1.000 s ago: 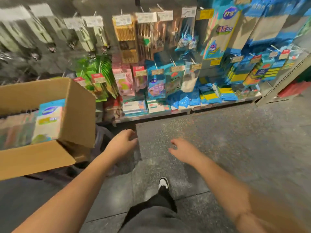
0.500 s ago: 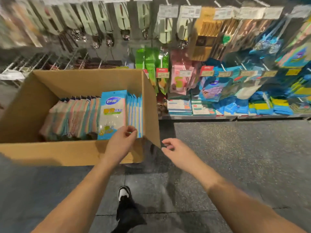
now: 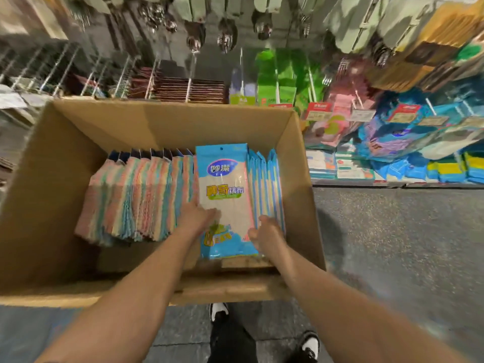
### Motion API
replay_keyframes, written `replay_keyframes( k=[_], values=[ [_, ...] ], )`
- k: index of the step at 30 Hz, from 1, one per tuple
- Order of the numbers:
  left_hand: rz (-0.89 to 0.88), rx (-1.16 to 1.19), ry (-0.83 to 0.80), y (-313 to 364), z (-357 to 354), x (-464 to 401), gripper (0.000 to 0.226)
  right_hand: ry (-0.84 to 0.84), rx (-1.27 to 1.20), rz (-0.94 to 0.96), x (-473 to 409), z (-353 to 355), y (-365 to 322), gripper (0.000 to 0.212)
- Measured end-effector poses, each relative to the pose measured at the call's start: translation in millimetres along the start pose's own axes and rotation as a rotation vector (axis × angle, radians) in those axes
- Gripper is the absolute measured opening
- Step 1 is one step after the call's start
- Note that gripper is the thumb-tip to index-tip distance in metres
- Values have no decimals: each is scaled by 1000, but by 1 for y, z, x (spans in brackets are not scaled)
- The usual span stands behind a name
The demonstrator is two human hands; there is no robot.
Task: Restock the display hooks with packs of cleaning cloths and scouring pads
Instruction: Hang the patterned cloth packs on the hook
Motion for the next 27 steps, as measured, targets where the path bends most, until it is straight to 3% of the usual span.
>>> replay_keyframes(
  k=[3,6,13,18,27],
  values=[
    [89,47,-50,-22,-14,-32,49,142,126,-71,-24,6,2,50],
    [140,-31,-44,-59,-23,-80,74,213,32,-189,-40,12,16,68],
    [85,39,85,-22,6,-52,39,248,-60,-247,-58,7,36,66],
    [31,38,121,-13,12,-48,31,232,137,-261,-70,13,32,39],
    [3,52,75,-14,3,-51,31,170,402,-301,-87,22,21,30]
  ],
)
Point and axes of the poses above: each hand's wrist, its own x-axis away from the middle knuckle, its own z-axis out of the back of the hand, y = z × x, the point moved 9 cm from there along -x, towards the middle knuckle, and after that the axes turned 4 degrees about -y, right-handed, at the moved point
